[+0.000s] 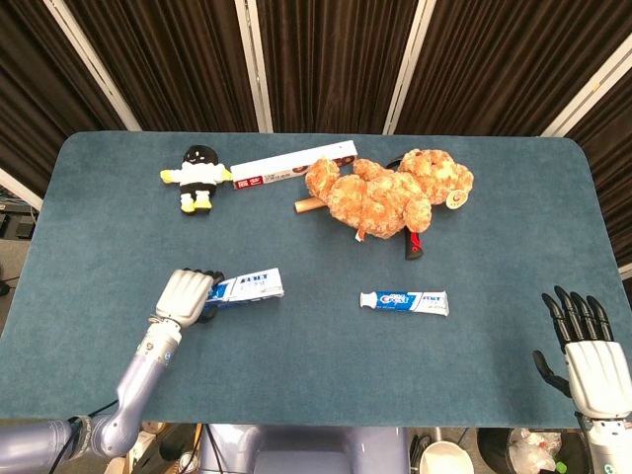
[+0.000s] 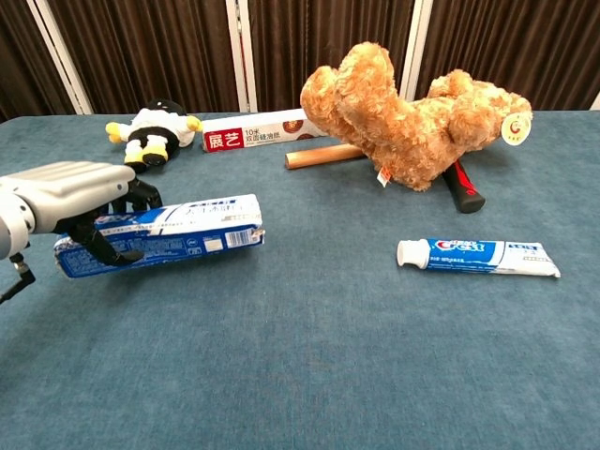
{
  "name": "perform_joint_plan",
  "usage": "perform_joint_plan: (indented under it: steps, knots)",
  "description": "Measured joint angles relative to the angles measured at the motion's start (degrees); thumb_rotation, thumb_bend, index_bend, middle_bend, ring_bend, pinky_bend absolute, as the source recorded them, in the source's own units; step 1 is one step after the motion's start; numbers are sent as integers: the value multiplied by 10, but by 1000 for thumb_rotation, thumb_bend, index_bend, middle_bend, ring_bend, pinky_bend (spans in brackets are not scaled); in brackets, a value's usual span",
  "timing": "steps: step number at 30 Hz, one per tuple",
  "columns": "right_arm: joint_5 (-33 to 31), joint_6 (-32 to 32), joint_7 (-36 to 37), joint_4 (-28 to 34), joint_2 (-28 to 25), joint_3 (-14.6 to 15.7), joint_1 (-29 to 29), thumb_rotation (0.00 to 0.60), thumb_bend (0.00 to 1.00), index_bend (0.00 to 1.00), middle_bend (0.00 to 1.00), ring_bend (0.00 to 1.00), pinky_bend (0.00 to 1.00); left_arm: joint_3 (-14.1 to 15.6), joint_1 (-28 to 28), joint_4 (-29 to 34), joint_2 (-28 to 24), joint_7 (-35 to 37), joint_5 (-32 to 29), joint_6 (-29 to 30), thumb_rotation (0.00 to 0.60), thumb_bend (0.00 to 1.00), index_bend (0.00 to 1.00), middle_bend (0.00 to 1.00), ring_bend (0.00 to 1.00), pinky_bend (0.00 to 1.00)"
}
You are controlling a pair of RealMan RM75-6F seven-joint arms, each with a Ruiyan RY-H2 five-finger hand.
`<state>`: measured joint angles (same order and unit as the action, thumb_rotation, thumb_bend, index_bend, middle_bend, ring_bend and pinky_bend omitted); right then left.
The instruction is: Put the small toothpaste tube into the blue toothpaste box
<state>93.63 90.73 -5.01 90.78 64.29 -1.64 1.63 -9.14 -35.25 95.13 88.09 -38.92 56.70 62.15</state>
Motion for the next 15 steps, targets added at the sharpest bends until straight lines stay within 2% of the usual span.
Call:
perform_joint_plan:
  steps: [5, 9, 15]
  knots:
    - [-7, -16, -2, 9, -4, -8, 12, 600, 360, 0, 14, 8, 65, 2, -4, 3, -16, 19, 52, 5, 600, 444, 385, 518, 470, 443]
    - [-16, -43, -14, 22, -12, -20, 33, 600, 360, 6, 94, 83, 104, -3, -10, 10, -43, 52, 107, 12, 600, 444, 385, 517, 470, 443]
    - [-60, -122, -35, 57, -20, -45, 78, 600, 360, 71, 186, 174, 161, -26, -16, 38, -85, 98, 135, 23, 600, 444, 385, 517, 470, 443]
